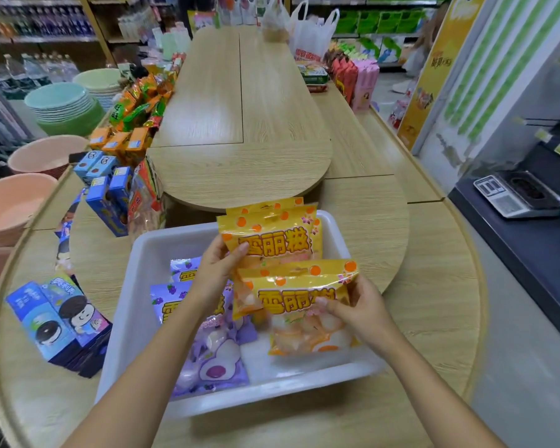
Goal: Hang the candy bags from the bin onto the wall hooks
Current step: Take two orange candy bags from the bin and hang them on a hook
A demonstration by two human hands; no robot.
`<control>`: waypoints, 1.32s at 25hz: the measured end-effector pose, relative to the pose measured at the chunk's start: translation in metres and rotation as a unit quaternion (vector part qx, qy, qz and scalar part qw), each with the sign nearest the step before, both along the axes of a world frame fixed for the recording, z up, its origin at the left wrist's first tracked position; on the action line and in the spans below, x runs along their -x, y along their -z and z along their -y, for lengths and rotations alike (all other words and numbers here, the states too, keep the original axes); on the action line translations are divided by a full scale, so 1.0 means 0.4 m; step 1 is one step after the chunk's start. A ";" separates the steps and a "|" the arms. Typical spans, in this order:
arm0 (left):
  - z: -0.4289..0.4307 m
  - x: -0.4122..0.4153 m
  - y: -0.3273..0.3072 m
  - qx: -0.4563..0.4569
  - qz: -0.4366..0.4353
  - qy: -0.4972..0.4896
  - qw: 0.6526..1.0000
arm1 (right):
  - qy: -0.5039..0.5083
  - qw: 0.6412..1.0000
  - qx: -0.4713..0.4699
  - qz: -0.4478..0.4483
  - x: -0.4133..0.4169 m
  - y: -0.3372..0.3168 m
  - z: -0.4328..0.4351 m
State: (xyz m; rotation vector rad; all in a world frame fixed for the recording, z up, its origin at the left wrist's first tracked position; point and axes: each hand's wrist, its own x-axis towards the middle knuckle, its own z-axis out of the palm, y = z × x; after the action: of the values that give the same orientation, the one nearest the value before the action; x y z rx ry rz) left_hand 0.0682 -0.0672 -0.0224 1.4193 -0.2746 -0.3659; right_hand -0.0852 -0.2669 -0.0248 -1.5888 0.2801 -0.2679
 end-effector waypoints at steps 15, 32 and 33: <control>0.007 0.185 -0.103 0.006 0.111 0.036 0.993 | 0.226 0.951 -0.117 0.176 0.276 -0.166 -0.054; 0.897 0.732 -0.127 0.075 0.108 0.323 0.937 | 0.527 0.836 0.081 0.127 0.967 -0.214 0.543; 0.951 0.755 -0.129 0.078 0.112 0.329 0.935 | 0.534 0.830 0.092 0.128 0.996 -0.224 0.591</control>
State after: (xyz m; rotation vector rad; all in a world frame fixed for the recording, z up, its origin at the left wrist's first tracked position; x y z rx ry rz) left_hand -0.2339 -0.4477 0.0294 1.1818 -0.9566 -0.7117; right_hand -0.4837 -0.5035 0.0648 -1.4043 0.9476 -1.3986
